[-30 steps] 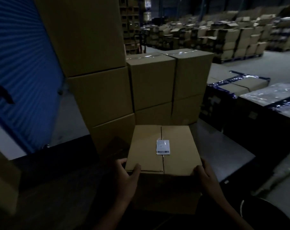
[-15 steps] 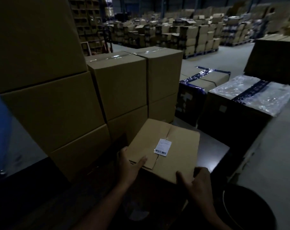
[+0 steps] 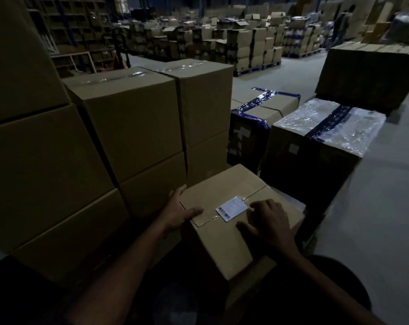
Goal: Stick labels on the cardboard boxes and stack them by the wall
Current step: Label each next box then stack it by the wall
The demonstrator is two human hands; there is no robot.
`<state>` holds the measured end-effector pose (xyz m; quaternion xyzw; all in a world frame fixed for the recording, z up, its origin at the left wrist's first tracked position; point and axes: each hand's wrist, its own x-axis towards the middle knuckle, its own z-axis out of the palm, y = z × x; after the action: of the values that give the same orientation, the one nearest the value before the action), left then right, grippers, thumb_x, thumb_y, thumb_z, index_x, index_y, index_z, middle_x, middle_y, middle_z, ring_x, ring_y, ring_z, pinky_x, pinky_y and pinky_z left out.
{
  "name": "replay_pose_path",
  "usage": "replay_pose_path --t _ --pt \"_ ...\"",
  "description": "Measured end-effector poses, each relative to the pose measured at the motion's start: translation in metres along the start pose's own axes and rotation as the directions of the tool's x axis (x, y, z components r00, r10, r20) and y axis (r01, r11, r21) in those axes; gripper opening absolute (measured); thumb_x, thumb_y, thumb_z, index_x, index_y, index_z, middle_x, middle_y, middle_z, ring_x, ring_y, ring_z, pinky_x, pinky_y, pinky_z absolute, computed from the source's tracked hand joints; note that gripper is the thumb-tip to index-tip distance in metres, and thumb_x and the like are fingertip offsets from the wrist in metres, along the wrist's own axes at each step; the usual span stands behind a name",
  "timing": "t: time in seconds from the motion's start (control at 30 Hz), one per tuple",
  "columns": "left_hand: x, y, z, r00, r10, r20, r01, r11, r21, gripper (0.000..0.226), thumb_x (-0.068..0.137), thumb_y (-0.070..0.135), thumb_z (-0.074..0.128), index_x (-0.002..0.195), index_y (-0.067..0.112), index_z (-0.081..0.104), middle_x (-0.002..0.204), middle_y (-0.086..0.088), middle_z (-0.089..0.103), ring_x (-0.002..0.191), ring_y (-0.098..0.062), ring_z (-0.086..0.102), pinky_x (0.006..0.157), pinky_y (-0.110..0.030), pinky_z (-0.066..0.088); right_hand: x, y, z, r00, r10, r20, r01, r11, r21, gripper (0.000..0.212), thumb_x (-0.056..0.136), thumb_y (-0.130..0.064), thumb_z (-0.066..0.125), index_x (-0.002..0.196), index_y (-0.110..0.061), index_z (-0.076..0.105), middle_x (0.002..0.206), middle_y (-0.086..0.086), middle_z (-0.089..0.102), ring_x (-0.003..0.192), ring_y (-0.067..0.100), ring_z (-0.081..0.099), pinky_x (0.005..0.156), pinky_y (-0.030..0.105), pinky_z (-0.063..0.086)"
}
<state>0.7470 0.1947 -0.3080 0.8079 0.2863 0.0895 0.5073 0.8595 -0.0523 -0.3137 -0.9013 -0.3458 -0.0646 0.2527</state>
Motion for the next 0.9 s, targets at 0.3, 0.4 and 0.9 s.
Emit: replay_pose_path --t 0.3,0.4,0.9 --pt "0.018 0.019 0.029 0.972 0.095 -0.217 -0.039 0.967 0.251 0.091 0.083 0.032 0.078 0.155 0.024 0.023 0.165 -0.002 0.011 0.151 -0.022 0.014 0.121 -0.04 0.021 0.074 0.017 0.0 0.945 -0.239 0.222 0.217 0.969 0.117 0.04 0.08 -0.053 0.065 0.111 -0.03 0.057 0.106 -0.012 0.048 0.1 0.01 0.043 0.08 0.024 0.036" --pt "0.003 0.026 0.06 0.954 0.159 -0.256 -0.059 0.932 0.358 0.098 0.075 0.066 0.071 0.153 0.025 0.027 0.164 0.006 0.008 0.15 -0.012 0.001 0.117 -0.031 0.01 0.089 0.02 0.007 0.928 -0.296 0.226 0.275 0.954 0.121 0.031 0.081 -0.056 0.059 0.104 -0.035 0.057 0.099 -0.017 0.045 0.096 0.006 0.04 0.077 0.024 0.035" --pt "-0.005 0.022 0.068 0.937 0.107 -0.331 -0.024 0.969 0.246 0.096 0.061 0.067 0.081 0.143 0.038 0.04 0.159 0.022 0.011 0.143 0.008 0.004 0.117 -0.033 0.017 0.098 0.032 0.012 0.911 -0.361 0.198 0.324 0.925 0.197 0.021 0.084 -0.048 0.062 0.1 -0.036 0.061 0.101 -0.018 0.047 0.095 0.003 0.039 0.074 0.014 0.03"
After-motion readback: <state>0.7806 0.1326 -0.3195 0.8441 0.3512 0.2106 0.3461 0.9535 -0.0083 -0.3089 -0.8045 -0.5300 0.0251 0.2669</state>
